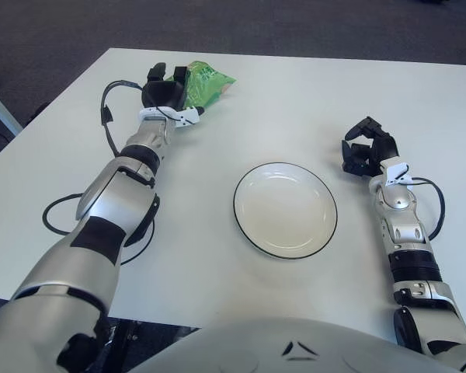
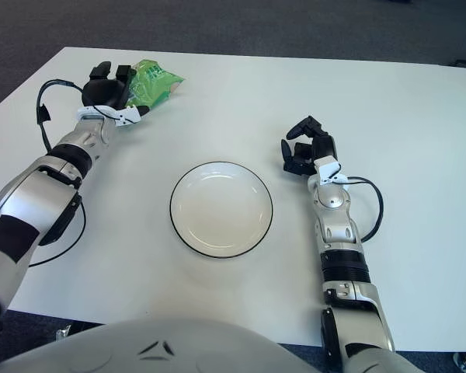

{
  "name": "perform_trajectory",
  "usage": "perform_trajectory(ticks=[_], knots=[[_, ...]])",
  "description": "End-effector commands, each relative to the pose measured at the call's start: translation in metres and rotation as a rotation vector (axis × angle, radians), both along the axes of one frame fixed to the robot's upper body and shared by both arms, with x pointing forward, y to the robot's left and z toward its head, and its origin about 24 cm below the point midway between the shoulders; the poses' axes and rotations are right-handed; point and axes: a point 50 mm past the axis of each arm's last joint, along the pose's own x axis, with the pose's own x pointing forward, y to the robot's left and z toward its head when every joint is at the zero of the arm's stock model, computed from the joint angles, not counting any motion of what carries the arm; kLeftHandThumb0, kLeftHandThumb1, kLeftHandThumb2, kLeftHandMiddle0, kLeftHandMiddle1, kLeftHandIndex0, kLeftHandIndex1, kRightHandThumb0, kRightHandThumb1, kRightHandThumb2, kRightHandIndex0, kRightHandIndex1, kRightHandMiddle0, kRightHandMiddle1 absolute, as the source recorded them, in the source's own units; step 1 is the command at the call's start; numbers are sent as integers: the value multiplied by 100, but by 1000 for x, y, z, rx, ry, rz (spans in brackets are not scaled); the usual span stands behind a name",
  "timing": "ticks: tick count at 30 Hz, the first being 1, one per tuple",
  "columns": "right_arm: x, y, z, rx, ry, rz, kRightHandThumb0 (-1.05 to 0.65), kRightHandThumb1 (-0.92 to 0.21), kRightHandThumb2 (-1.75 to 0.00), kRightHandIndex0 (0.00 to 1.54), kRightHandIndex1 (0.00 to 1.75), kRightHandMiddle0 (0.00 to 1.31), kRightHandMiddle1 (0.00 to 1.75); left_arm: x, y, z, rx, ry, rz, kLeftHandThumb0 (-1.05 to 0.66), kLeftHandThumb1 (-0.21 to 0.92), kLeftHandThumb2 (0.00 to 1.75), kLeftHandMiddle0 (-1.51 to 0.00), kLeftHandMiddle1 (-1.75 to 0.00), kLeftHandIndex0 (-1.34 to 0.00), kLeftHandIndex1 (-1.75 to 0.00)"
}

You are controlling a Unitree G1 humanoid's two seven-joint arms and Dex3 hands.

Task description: Put the snack into the plate.

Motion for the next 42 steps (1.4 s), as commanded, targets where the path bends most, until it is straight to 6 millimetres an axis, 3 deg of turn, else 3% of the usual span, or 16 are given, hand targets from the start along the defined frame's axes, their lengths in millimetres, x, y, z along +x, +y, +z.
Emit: perform_trajectory(ticks=[1, 12, 22, 31, 34, 42], knots=[[-23, 1, -50, 15, 240, -9, -44, -45, -114, 124, 175, 51, 175, 0, 2, -2, 1, 3, 38, -104, 92, 70, -1, -1, 0, -46], [-25, 3, -49, 14, 251, -15, -44, -45, -115, 124, 175, 51, 175, -2, -4, -10, -13, 32, 88, -105, 92, 66, 0, 0, 0, -5], [-27, 5, -48, 2, 254, -13, -44, -45, -115, 123, 175, 51, 175, -2, -4, -17, 0, 134, 142, -105, 92, 70, 0, 0, 0, 0], [-30, 7, -46, 6, 249, -14, -44, -45, -114, 123, 175, 51, 175, -3, -5, -23, -28, 200, 130, -105, 92, 73, 0, 0, -5, -3], [-31, 8, -45, 9, 250, -15, -44, -45, -115, 123, 175, 51, 175, -3, -6, -23, -43, 204, 118, -105, 92, 75, 0, 0, -1, -20], [-32, 8, -45, 14, 257, -6, -44, -45, -114, 122, 175, 51, 175, -2, -4, -22, -96, 232, 85, -105, 92, 79, -6, -2, 0, -46]])
